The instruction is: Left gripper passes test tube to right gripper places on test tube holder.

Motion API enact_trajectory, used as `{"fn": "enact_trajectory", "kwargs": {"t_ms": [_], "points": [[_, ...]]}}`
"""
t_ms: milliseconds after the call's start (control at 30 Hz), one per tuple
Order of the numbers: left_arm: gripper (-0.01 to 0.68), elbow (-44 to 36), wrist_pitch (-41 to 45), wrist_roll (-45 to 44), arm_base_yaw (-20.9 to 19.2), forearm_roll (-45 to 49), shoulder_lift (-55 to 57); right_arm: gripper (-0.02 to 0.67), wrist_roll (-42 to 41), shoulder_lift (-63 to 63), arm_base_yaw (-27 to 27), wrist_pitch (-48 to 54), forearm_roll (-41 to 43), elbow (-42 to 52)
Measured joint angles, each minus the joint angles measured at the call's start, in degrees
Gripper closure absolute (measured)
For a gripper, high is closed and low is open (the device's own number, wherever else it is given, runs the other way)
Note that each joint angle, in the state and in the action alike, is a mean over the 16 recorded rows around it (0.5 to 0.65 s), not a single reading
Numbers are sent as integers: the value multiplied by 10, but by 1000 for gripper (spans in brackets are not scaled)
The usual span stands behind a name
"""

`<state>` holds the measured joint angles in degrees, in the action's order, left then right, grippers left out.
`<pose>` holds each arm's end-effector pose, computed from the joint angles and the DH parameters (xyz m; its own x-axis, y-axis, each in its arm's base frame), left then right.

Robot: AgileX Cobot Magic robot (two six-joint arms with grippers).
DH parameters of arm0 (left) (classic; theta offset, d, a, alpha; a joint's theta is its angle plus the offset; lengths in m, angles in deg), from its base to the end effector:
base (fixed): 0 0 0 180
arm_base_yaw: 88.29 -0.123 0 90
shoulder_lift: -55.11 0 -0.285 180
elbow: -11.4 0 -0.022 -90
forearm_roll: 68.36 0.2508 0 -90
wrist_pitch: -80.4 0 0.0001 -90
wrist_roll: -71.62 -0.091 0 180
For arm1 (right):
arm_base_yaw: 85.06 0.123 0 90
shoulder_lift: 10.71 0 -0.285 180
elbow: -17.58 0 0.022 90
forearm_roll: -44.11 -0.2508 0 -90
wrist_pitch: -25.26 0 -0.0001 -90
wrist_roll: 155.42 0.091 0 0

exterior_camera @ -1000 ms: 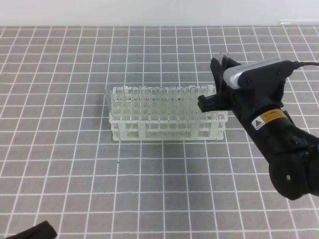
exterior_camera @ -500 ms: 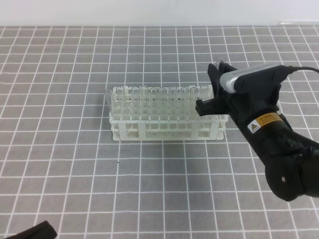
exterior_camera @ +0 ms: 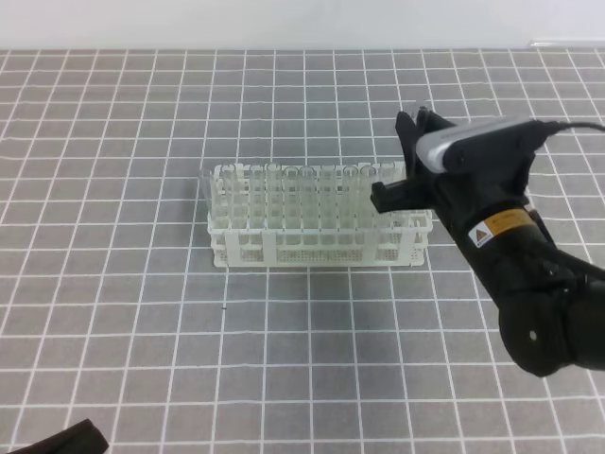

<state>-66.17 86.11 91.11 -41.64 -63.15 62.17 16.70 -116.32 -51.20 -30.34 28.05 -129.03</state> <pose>0.0389 -0.0400 0.2028 -0.1818 -0.1673 -0.9690 0.6976 0.6725 -0.2470 0.2989 0.1756 0.2311 0.0716 0.0758 -0.9945 -0.3556 0.9335 0.0456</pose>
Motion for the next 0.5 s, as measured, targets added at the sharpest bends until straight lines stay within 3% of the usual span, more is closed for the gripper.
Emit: {"fn": "enact_trajectory", "kwargs": {"t_ms": [500], "points": [[673,-1,-3,0,0,0,0,547,-16,-17,0,14,-9,-13]]}}
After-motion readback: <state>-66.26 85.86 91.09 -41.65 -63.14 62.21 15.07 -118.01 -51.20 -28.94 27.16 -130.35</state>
